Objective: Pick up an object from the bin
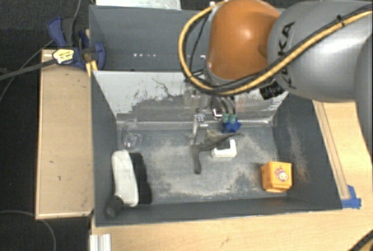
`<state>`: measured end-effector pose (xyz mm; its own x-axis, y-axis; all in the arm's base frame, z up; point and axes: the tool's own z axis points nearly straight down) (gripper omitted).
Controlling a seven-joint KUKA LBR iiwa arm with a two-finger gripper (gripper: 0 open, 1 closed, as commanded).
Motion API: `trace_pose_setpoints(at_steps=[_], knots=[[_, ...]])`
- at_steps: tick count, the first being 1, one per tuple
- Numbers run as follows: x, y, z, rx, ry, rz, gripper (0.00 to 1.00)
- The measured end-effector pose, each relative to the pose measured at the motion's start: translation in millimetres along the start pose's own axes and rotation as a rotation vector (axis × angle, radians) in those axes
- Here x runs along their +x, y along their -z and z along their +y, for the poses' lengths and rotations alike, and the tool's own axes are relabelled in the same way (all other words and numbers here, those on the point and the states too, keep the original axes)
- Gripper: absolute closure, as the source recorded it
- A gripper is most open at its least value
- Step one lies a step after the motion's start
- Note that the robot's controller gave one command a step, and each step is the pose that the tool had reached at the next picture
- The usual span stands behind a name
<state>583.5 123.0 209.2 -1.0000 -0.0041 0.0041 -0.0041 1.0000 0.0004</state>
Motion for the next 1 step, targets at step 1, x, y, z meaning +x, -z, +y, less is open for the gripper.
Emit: trace_pose_setpoints(at_steps=[1], knots=[[-1.2,5.0,-0.9,-0.001,-0.005,-0.008,0.0]])
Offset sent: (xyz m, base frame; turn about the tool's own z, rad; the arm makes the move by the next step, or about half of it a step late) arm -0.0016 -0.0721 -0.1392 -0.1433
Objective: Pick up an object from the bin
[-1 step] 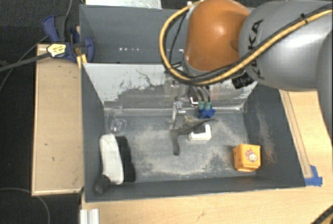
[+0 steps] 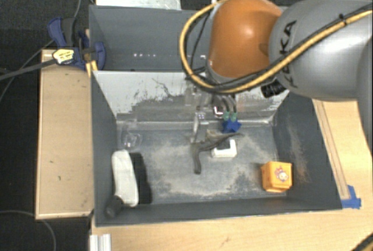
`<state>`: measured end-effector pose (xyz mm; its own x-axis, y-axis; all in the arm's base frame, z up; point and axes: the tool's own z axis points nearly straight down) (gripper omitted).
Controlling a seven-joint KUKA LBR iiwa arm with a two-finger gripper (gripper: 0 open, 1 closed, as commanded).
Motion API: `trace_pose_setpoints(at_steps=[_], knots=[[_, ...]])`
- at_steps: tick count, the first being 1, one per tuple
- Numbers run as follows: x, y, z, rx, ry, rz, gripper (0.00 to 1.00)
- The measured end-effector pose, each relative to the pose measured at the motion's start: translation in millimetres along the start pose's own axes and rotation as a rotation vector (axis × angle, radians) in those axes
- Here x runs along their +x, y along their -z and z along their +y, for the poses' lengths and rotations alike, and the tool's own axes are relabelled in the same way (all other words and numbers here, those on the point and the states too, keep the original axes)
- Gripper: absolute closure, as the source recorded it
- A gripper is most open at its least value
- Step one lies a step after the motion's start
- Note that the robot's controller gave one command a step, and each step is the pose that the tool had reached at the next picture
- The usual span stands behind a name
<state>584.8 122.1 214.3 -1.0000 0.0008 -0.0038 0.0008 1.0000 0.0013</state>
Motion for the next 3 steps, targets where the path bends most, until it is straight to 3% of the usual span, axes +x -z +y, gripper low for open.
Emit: trace_pose_setpoints(at_steps=[1,2,3], knots=[[1.3,-134,-67,0.0,0.142,0.001,0.0],[26.6,-55,-84,0.001,0.539,-0.007,0.0],[6.9,-115,-106,0.0,0.118,0.003,0.0]])
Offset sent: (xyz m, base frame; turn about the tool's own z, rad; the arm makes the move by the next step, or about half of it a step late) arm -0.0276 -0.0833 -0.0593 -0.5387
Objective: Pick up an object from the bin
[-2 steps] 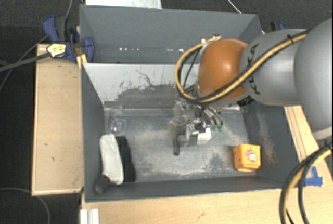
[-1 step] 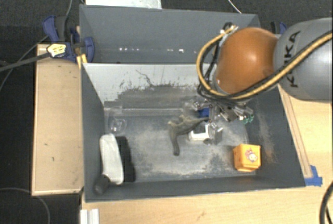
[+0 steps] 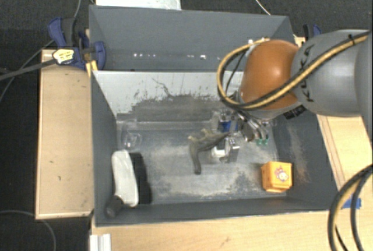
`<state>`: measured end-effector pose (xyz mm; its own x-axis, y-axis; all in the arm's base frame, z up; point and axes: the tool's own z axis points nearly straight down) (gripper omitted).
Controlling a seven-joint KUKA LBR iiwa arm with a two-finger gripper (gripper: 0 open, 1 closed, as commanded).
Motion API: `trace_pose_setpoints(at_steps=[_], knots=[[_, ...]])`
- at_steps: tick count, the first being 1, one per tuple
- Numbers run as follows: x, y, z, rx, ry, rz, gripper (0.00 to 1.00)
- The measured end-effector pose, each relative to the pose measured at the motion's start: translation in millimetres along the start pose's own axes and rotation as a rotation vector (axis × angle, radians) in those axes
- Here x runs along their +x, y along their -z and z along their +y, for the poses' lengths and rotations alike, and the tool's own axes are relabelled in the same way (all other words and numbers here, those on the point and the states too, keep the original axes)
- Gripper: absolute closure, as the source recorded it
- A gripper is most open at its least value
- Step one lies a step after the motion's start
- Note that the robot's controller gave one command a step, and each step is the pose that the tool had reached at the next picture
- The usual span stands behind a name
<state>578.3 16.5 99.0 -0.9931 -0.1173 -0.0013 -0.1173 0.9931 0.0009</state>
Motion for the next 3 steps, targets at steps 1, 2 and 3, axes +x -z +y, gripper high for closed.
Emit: trace_pose_setpoints(at_steps=[1,2,3], knots=[[-12.8,-18,25,0.004,0.627,-0.011,0.0],[-2.3,-25,8,-0.001,0.166,-0.005,1.0],[-0.8,-26,5,-0.002,0.017,-0.004,1.0]])
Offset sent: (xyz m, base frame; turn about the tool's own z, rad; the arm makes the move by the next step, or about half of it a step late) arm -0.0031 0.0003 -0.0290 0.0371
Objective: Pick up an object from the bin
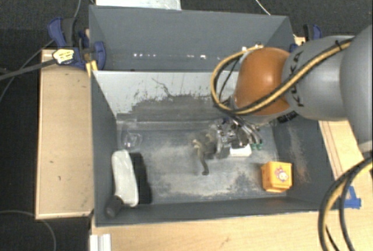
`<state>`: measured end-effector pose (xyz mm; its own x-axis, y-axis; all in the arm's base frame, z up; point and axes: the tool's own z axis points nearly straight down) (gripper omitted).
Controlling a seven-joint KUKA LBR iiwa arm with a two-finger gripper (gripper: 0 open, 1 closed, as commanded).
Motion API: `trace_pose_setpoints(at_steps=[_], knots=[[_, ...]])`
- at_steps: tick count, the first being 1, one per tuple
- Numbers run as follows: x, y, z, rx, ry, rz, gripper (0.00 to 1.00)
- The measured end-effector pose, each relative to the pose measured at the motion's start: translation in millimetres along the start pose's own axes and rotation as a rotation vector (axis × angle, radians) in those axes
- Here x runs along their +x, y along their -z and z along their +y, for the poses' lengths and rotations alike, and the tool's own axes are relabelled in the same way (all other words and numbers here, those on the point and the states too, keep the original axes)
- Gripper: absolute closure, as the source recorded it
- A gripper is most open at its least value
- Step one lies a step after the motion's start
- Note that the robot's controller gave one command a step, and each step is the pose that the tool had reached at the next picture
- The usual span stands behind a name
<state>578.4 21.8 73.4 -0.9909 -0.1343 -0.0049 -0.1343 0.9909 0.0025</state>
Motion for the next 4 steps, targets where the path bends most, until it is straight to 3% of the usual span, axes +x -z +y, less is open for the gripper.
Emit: trace_pose_setpoints(at_steps=[1,4], knots=[[0.4,3,0,0.001,-0.051,-0.001,1.0],[-0.3,33,0,0.001,0.027,-0.004,1.0]])
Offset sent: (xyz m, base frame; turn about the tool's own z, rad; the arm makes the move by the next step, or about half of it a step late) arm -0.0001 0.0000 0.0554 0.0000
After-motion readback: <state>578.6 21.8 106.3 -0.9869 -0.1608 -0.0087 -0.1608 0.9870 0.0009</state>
